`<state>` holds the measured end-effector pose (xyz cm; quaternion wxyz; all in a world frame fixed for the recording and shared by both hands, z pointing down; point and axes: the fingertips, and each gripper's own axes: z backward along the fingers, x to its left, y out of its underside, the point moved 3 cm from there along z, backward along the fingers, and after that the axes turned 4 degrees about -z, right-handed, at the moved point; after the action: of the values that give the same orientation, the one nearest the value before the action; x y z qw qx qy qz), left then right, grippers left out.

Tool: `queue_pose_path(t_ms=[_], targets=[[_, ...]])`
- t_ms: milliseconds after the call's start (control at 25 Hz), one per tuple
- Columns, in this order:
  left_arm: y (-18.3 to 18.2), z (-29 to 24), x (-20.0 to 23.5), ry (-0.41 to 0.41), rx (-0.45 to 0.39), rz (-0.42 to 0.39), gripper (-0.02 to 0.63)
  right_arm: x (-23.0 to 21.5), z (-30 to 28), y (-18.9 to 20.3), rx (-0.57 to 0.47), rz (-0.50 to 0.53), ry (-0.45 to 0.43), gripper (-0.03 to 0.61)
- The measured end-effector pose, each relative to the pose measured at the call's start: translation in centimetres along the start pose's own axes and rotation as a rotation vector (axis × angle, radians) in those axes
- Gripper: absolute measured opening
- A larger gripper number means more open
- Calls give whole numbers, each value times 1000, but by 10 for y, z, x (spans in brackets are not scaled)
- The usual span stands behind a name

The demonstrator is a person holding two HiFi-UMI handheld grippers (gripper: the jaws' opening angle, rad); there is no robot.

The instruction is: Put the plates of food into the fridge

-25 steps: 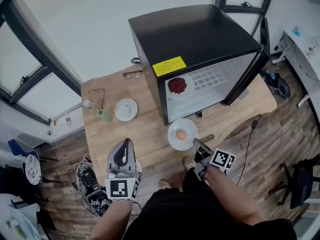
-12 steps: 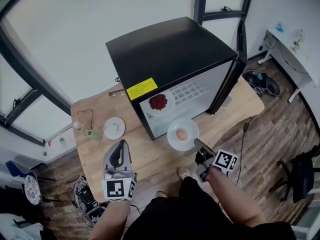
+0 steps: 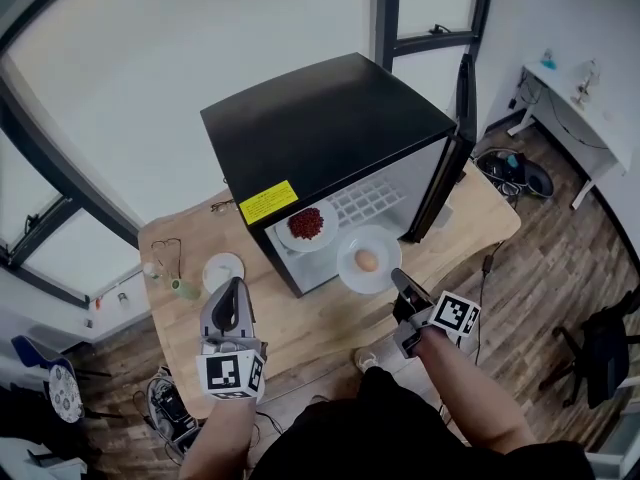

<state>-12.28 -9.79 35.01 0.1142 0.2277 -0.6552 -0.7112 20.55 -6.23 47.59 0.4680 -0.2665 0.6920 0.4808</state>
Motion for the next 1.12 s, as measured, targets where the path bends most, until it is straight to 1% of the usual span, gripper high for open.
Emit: queue_pose_path(t_ms=[80, 200, 400, 560, 760, 880, 1000, 1120], targets=[[-2, -3, -1, -2, -2, 0, 3, 2, -1, -11, -17, -1, 0, 31], [-3, -8, -1, -9, -2, 3, 3, 8, -7, -31, -38, 27, -36, 30], [-1, -18, -6, -18, 4, 9, 3, 9, -17, -52, -54, 41, -54, 31], [-8, -27, -2, -44, -9, 2, 3, 0, -24, -62, -55, 7, -7, 31], [-14, -33, 5, -77, -11, -11, 3, -4, -41, -73, -56, -8, -12, 31], [-13, -35, 6, -97, -4, -15, 3, -7, -51, -81, -52, 3, -6, 31], [-12, -37, 6, -116, 1, -14, 3, -5, -63, -87, -49, 12, -53, 31], [-11, -38, 5, -128, 12, -18, 3, -11, -70, -93, -47, -3, -32, 31]])
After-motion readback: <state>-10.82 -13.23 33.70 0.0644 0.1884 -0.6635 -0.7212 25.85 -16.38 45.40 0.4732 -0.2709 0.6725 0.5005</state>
